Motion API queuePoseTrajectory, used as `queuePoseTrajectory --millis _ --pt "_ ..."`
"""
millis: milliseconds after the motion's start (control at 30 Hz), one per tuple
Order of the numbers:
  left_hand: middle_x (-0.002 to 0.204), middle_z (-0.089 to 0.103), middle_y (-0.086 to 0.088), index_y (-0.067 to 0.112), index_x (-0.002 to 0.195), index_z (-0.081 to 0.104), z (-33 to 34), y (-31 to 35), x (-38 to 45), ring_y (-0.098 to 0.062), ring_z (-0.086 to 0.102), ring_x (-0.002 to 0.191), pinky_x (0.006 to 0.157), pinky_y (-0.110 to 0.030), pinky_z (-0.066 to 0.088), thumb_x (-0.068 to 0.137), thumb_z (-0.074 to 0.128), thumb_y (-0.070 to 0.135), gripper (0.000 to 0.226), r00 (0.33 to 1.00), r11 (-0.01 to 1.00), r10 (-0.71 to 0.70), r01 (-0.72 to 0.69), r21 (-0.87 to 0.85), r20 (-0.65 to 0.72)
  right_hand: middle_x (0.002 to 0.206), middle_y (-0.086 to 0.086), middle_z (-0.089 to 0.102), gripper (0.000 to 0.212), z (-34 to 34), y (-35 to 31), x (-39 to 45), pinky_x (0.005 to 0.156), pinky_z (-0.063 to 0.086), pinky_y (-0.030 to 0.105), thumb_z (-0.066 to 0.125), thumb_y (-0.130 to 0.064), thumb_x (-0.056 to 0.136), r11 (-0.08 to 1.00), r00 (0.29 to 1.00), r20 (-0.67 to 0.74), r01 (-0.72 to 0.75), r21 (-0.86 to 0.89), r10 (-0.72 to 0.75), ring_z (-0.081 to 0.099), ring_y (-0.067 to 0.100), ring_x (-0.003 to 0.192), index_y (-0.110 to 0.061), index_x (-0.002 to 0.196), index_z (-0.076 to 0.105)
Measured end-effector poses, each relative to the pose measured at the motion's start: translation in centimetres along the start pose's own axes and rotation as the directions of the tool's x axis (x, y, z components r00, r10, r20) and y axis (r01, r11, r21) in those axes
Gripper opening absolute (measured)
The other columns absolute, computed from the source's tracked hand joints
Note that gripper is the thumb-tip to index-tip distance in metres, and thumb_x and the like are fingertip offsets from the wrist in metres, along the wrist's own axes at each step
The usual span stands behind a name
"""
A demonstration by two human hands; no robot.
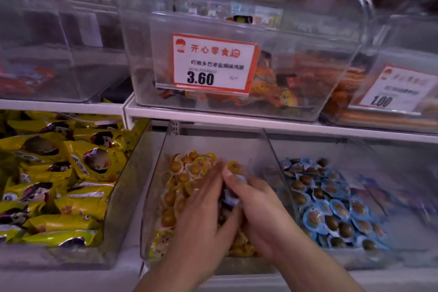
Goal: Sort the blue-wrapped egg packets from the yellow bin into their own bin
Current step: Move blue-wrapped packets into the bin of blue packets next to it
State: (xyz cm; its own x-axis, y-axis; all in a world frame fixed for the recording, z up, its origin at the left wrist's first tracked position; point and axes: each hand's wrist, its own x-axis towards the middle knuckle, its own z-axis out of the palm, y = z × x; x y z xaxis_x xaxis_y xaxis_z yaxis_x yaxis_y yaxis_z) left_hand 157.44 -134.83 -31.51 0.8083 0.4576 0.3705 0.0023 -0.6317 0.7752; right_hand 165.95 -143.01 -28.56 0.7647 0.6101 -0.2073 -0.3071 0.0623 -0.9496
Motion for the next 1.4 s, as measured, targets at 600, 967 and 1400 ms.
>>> queuePoseTrajectory --millis 600,967,1400 --pt "0.114 0.058 0.034 0.04 0.109 0.069 -1.5 0.0 0.0 0.011 0.053 0.111 0.09 -0.015 0.042 0.093 0.052 0.028 0.026 0.965 0.984 0.103 -0.063 0.166 -0.243 0.088 -0.011 0.077 0.022 -17.4 -5.5 1.3 0.075 0.051 0.026 0.055 -0.017 0.096 0.825 0.776 -0.422 0.213 -0.524 -0.469 0.07 0.009 0.095 -0.018 0.1 0.077" --pt "0.122 0.056 0.022 0.029 0.142 0.048 -6.4 -3.5 -2.3 -0.006 0.052 0.117 0.098 -0.026 0.039 0.093 0.059 0.01 0.053 0.881 0.945 -0.315 0.325 -0.032 -0.353 0.133 0.002 0.058 0.041 2.6 -0.9 4.2 0.104 0.044 0.031 0.052 -0.036 0.092 0.156 0.825 0.48 0.538 -0.828 -0.297 0.055 0.021 0.122 -0.024 0.13 0.061" --pt "0.135 0.047 0.026 0.048 0.142 0.037 -8.6 -3.6 -1.9 0.003 0.052 0.116 0.103 -0.028 0.046 0.096 0.052 0.022 0.055 0.943 0.953 -0.303 0.303 -0.021 -0.136 0.13 0.008 0.062 0.055 2.6 1.4 14.0 0.101 0.046 0.041 0.047 -0.052 0.078 -0.058 0.904 0.42 0.425 -0.903 0.082 0.056 0.032 0.122 -0.026 0.123 0.065"
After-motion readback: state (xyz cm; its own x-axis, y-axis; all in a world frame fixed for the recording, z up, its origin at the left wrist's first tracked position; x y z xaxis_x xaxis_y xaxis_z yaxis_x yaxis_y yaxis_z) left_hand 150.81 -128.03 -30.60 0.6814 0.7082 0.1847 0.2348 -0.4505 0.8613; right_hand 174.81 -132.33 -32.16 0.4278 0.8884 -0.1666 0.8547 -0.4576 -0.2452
